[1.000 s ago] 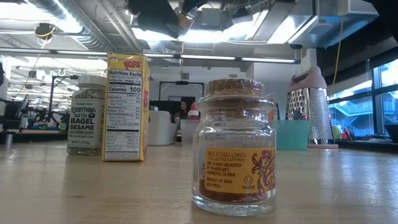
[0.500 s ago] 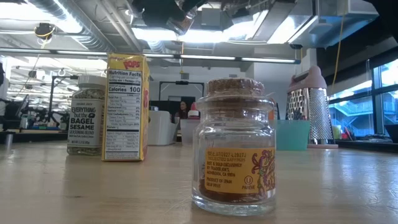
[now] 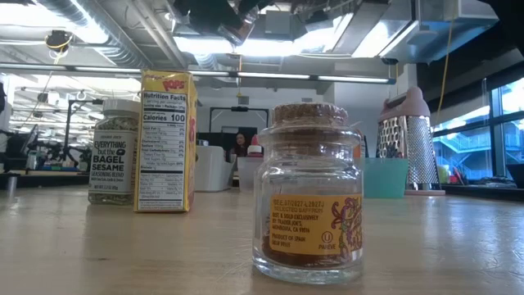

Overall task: Pick & Place Kitchen Items
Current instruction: Put the right brown seasoning bottle into the gray bin

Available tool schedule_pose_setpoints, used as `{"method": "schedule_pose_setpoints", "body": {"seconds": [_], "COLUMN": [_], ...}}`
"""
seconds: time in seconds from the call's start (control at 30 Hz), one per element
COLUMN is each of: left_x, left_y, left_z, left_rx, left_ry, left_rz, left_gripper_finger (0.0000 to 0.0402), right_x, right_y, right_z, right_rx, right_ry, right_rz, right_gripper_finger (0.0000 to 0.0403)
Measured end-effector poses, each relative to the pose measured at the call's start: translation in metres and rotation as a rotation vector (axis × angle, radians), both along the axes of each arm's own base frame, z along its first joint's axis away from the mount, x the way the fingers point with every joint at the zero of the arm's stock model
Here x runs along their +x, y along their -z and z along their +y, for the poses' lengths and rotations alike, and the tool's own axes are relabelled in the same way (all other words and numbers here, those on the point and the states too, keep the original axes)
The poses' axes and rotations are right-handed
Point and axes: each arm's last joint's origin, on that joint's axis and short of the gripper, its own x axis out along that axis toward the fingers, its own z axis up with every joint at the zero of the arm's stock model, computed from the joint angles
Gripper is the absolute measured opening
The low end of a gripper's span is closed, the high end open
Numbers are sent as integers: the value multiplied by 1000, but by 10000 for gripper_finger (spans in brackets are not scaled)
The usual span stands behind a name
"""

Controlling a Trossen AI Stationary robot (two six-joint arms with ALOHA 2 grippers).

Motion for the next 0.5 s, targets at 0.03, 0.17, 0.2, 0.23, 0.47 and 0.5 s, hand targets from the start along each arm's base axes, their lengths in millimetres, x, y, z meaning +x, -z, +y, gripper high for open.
{"method": "schedule_pose_setpoints", "body": {"seconds": [0.03, 0.17, 0.2, 0.23, 0.47, 0.5], "left_x": [0, 0, 0, -1, -7, -8], "left_y": [0, 0, 0, 0, -6, -8], "left_z": [0, 0, 0, 0, 2, 2], "left_rx": [0, 2, 2, 2, 24, 24], "left_ry": [0, -1, -1, -2, -33, -32], "left_rz": [0, 1, 3, 6, -10, -18], "left_gripper_finger": [191, 191, 191, 191, 191, 191], "right_x": [0, 0, 0, 0, -8, -9], "right_y": [0, 0, 0, 0, -10, -12], "right_z": [0, 0, 0, -1, -4, -4], "right_rx": [3, 12, 13, 13, -26, -25], "right_ry": [5, 18, 20, 31, 172, 175], "right_rz": [-1, -4, -5, -6, -48, -59], "right_gripper_finger": [194, 194, 194, 194, 200, 202]}}
